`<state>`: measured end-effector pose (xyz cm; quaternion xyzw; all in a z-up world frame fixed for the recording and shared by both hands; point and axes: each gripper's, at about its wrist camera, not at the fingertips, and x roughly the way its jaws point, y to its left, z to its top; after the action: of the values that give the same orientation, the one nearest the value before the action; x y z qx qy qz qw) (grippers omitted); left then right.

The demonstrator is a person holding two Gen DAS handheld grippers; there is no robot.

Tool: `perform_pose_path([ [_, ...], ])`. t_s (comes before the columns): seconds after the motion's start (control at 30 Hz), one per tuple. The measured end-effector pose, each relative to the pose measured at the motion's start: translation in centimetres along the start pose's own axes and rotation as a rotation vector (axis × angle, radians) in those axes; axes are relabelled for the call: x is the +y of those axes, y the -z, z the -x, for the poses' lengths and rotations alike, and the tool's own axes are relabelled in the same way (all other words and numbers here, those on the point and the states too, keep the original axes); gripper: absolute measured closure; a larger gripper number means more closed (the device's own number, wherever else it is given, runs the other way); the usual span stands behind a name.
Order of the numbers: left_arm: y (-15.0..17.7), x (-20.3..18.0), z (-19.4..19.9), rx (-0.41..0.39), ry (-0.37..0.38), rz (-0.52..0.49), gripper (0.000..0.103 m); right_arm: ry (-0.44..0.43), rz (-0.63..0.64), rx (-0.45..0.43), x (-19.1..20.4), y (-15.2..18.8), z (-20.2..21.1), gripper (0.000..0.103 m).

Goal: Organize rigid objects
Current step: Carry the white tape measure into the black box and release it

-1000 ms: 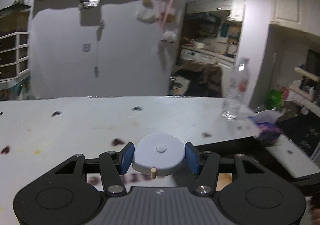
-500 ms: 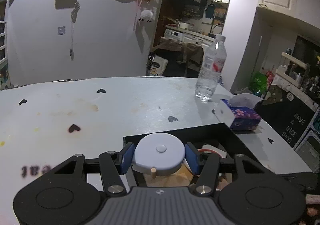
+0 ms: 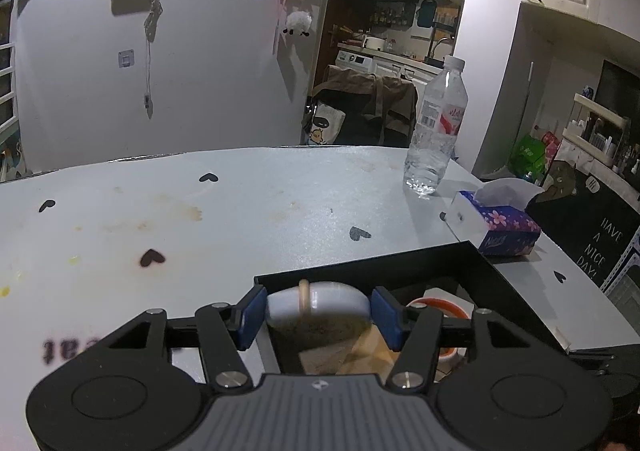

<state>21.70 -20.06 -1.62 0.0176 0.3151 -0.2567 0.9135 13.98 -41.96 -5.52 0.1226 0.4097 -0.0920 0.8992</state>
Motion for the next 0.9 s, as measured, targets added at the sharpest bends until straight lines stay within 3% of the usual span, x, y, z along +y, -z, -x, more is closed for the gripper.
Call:
perform_pose_path([
  [0.67,0.0,-0.2,0.4,0.011,0.008,-0.008,0.037,0.0,-0.001,0.0,0.0,0.0,0.0,0.089],
  [0.9,-0.1,-0.4,2.5,-0.003,0.015,-0.023,0.019,0.0,0.005,0.001,0.0,0.1,0.0,0.089],
])
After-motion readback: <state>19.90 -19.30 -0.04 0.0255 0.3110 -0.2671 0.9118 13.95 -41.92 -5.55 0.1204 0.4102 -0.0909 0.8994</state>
